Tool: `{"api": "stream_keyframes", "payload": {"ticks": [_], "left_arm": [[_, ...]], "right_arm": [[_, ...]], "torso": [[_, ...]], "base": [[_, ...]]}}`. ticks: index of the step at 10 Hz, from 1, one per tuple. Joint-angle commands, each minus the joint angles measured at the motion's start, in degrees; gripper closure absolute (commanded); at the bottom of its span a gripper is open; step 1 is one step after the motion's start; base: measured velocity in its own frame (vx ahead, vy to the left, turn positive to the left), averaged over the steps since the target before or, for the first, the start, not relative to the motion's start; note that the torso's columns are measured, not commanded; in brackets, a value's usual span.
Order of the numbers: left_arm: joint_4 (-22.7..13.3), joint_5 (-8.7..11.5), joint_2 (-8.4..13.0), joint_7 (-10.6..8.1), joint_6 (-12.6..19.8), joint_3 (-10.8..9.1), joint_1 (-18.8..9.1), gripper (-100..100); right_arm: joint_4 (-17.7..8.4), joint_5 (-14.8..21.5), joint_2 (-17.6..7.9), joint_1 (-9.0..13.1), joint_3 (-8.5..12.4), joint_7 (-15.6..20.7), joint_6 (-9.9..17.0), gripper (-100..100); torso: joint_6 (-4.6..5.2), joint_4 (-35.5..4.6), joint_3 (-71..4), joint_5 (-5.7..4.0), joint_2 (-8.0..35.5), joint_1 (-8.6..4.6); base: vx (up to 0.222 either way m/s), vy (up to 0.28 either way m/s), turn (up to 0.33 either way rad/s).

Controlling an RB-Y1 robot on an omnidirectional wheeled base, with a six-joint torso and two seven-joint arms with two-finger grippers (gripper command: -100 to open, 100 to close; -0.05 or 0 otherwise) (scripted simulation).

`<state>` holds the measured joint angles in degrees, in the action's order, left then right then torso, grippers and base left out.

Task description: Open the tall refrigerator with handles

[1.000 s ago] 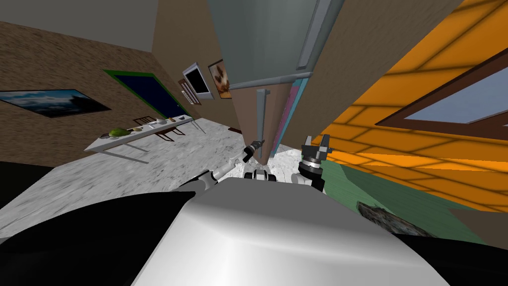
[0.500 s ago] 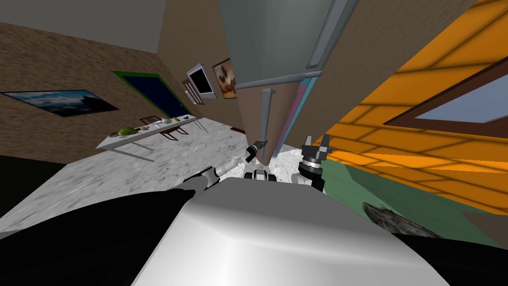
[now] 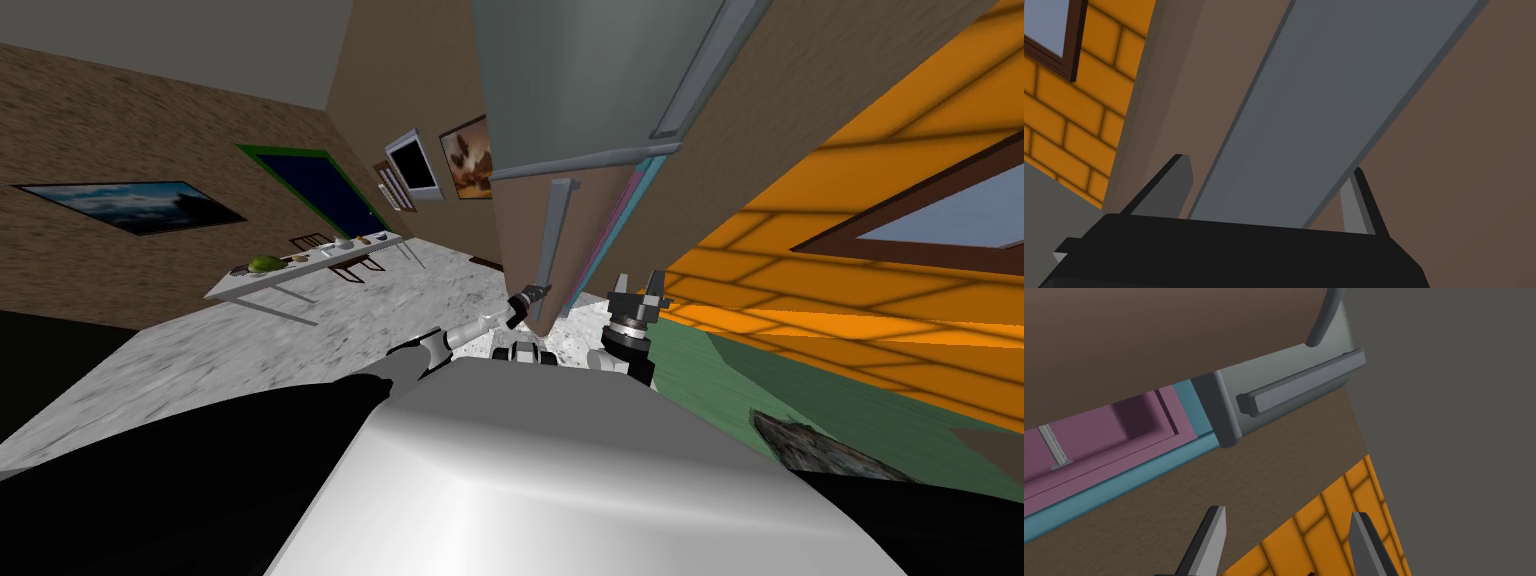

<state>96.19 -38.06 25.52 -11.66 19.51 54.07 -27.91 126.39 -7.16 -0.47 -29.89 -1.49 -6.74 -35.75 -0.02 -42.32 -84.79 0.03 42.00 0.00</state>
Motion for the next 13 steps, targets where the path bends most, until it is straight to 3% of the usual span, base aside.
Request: {"api": "stream_keyframes", "payload": {"ticks": [1, 2, 4, 5, 7, 8, 10, 11, 12, 13], "left_arm": [[-1.15, -0.98, -0.77, -3.50, -0.12, 0.82, -1.98, 100], [-3.59, -2.97, -2.80, -5.40, 0.14, 3.71, -4.18, 100], [-3.59, -2.97, -2.80, -7.41, 0.14, 3.71, -5.20, 100], [-6.04, -4.96, -4.82, -9.37, 0.40, 6.61, -7.45, 100], [-6.04, -4.96, -4.82, -11.32, 0.40, 6.61, -8.41, 100], [-8.48, -6.95, -6.85, -13.29, 0.66, 9.51, -10.93, 100], [-8.48, -6.95, -6.85, -15.23, 0.66, 9.51, -11.63, 100], [-10.93, -8.94, -8.88, -17.10, 0.92, 12.41, -14.04, 100], [-10.93, -8.94, -8.88, -18.77, 0.92, 12.41, -14.85, 100], [-10.93, -8.94, -8.88, -19.13, 0.92, 12.41, -14.85, 100]], "right_arm": [[0.00, 0.00, 0.01, 0.01, -0.01, 0.00, 0.00, 0], [0.00, 0.00, 0.02, 0.01, -0.02, 0.00, 0.00, 0], [0.00, 0.00, 0.00, 0.00, -0.01, 0.00, 0.00, 0], [0.00, 0.00, 0.01, 0.01, -0.01, 0.00, 0.00, 0], [0.00, 0.00, 0.00, 0.01, 0.00, 0.00, 0.00, 0], [0.00, 0.00, 0.01, 0.01, -0.01, 0.00, 0.00, 0], [-0.01, 0.00, 0.00, 0.01, 0.00, 0.00, 0.00, 0], [-0.01, 0.00, 0.02, 0.01, -0.02, 0.00, 0.00, 0], [0.00, 0.00, 0.01, 0.00, -0.01, 0.00, 0.00, 0], [0.00, 0.00, 0.01, 0.00, -0.01, 0.00, 0.00, 0]], "torso": [[-0.08, -0.02, 0.04, 0.07, 0.05, 0.11], [-0.16, -0.08, -0.01, 0.08, -0.01, -0.03], [-0.19, -0.03, 0.01, 0.19, 0.01, 0.47], [-0.23, -0.10, -0.05, 0.15, -0.03, 0.16], [-0.16, -0.08, 0.07, 0.16, 0.10, 0.43], [-0.21, -0.13, -0.02, 0.18, 0.01, 0.22], [-0.20, -0.07, 0.00, 0.20, 0.03, 0.40], [-0.24, -0.15, -0.06, 0.15, -0.02, 0.01], [-0.16, -0.03, -0.04, 0.10, -0.06, 0.23], [-0.17, -0.02, -0.01, 0.17, 0.01, 0.35]], "base": [[0.001, 0.091, -0.023], [-0.002, 0.201, 0.048], [0.004, 0.154, -0.020], [-0.026, 0.161, 0.061], [0.000, 0.179, -0.021], [0.016, 0.241, 0.045], [0.002, 0.170, -0.016], [-0.005, 0.174, 0.052], [0.009, 0.206, -0.004], [-0.001, 0.117, -0.019]]}}
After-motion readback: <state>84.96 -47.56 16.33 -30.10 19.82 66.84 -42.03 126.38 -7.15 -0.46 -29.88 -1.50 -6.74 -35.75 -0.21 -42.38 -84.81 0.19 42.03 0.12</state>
